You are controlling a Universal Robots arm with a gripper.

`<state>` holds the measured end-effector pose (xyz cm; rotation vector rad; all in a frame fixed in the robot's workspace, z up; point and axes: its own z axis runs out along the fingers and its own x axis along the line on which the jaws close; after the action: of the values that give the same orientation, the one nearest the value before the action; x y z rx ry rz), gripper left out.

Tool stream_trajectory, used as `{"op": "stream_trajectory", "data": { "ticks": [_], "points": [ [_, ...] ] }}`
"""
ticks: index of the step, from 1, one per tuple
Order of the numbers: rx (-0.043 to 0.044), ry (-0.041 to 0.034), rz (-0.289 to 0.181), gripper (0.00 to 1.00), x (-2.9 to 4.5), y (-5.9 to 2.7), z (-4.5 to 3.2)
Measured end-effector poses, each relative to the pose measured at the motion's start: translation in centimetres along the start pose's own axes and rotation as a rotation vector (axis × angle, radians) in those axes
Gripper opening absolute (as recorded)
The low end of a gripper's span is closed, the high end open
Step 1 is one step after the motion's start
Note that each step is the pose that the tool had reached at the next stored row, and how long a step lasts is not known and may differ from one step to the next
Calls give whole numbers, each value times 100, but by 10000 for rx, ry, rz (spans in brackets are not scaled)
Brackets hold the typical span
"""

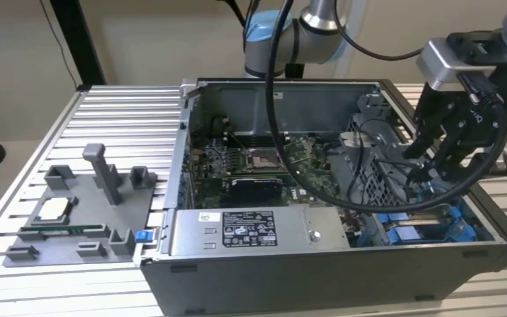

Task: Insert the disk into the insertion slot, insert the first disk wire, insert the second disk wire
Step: 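Insert the first disk wire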

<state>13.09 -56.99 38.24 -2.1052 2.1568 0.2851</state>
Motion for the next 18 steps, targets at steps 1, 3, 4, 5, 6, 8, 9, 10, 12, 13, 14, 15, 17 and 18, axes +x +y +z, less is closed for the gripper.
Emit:
{"op": "stream_trajectory", "data": {
  "ticks": [1, 3, 4, 5, 6, 8, 9, 10, 12, 13, 14, 15, 17, 18],
  "points": [
    [1, -1, 5, 100, 6, -10, -2],
    [1, -3, 10, 100, 25, -36, -6],
    [2, -5, 13, 100, 32, -39, -5],
    [4, -26, 22, 100, 35, -40, 1],
    [10, -41, 48, 100, 38, -41, 8],
    [31, -46, 147, 0, 44, -41, 13],
    [43, -49, 203, 0, 45, -41, 13],
    [58, -58, 270, 0, 45, -41, 13],
    [86, -75, 403, 0, 45, -41, 15],
    [96, -78, 445, 0, 46, -41, 15],
    [100, -79, 468, 0, 46, -41, 15],
    [102, -72, 474, 0, 46, -41, 15],
    [104, -35, 477, 0, 46, -41, 16],
    [108, 24, 480, 0, 46, -41, 17]
  ]
}}
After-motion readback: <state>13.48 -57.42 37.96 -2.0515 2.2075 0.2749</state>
